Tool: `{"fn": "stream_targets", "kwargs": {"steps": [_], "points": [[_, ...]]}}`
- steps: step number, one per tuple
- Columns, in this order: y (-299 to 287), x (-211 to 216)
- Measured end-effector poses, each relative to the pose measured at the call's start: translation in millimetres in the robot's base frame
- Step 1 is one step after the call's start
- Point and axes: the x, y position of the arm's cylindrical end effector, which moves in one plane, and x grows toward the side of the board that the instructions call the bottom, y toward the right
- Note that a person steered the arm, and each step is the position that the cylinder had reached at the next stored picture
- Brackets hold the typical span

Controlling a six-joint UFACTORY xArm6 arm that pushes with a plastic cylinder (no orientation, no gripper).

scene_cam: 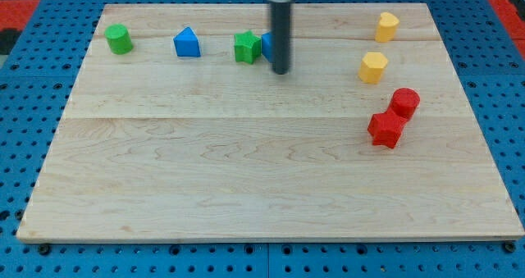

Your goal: Push the yellow hexagon below the blue cube

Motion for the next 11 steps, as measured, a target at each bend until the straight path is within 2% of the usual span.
{"fn": "stream_targets", "kwargs": {"steps": [2, 3, 4, 5, 6, 7, 8, 9, 10, 11], "points": [[112, -45], [176, -41], [161, -15], [115, 16], [38, 14], [86, -4], [56, -31], [18, -18], [17, 30], [4, 47]]}}
